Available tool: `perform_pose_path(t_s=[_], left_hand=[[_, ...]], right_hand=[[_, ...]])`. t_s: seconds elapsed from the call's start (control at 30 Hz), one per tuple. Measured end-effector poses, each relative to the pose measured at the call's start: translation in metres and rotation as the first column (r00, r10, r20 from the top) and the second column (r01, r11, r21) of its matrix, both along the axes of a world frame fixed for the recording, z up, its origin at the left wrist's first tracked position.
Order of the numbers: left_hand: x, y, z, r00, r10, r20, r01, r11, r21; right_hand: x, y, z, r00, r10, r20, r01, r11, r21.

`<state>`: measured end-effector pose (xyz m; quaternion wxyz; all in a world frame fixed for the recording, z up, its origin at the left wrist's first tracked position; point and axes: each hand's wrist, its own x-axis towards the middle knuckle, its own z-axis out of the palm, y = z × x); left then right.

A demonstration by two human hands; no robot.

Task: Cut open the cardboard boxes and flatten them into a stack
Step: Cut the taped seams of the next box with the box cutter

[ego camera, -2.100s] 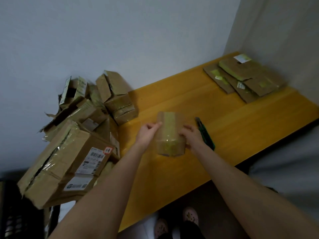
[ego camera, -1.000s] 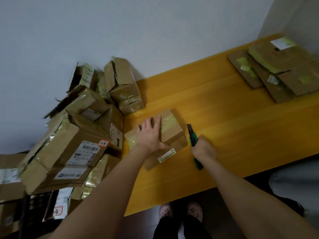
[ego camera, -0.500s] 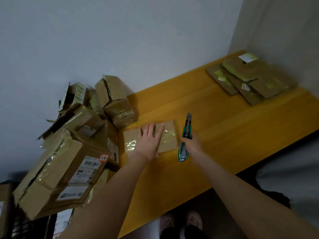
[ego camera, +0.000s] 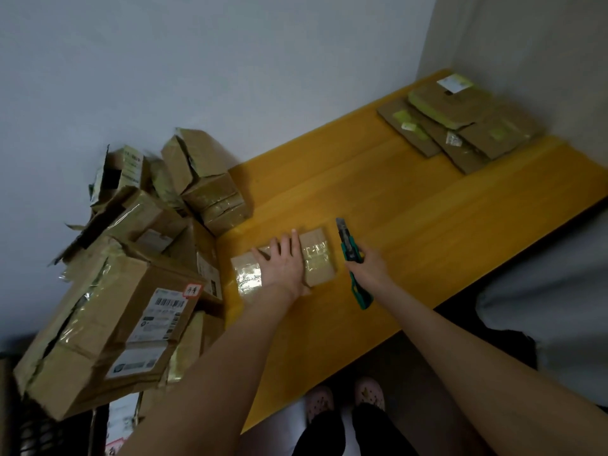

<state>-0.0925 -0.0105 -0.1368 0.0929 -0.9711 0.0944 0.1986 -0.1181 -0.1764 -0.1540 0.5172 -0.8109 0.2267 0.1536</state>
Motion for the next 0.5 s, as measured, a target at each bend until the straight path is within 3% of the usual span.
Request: perform_pose_path(t_s=[0.13,0.3,0.5], left_hand=[[0.01,0.008,0.0,0.998,-0.063,0.007,0.063,0.997,-0.052],[0.021,0.015,0.004,0.997,-0.063,-0.049,0.057,0.991,-0.121],[0.024,0.013,0.006,0.997,-0.038,-0.071,0.029,0.992,-0.127]], right_hand=[[-0.01,-0.009,0.0,0.996,0.076,0.035,-0.07,0.988,-0.136],[-0.021,-0.022,0.005,0.955,0.295,-0.004,-0.28,0.901,-0.331],[-0.015,-0.019,0.008,0.93,0.367,-0.03,-0.347,0.845,-0.407]])
